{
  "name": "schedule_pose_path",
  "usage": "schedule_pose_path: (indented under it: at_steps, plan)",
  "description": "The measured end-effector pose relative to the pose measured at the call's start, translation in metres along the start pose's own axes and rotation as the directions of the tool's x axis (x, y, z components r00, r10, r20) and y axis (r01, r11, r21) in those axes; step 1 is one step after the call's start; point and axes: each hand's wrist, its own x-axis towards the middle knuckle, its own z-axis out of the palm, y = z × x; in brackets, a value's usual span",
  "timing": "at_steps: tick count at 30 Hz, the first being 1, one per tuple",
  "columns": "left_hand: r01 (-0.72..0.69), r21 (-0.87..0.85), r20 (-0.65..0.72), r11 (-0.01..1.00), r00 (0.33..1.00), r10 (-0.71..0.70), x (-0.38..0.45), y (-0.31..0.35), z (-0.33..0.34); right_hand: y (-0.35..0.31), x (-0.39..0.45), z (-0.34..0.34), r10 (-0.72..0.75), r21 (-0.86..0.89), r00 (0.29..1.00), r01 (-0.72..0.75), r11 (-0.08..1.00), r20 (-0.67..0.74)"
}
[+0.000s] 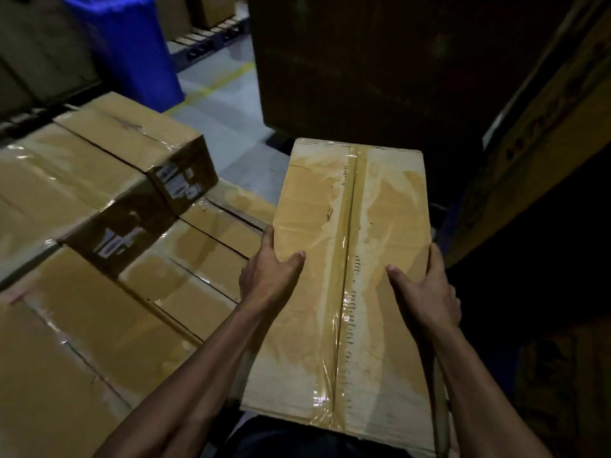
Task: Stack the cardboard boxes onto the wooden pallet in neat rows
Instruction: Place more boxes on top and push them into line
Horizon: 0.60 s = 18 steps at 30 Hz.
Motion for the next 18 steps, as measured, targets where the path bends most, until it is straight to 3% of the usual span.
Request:
schedule_pose_path:
  at_steps: [8, 18]
  plan:
    - [0.210, -0.120, -0.190, 0.970, 0.954, -0.230, 0.052, 0.007, 0.002, -0.057, 0.102, 0.038, -0.205, 0.014, 0.952, 0.208, 0.978, 0.229]
    - [0.352, -0.304, -0.422, 0.885, 0.784, -0.456, 0.068, -0.002, -0.017, -0.135, 0.167, 0.096, -0.408, -0.002, 0.781, 0.464, 0.886, 0.472]
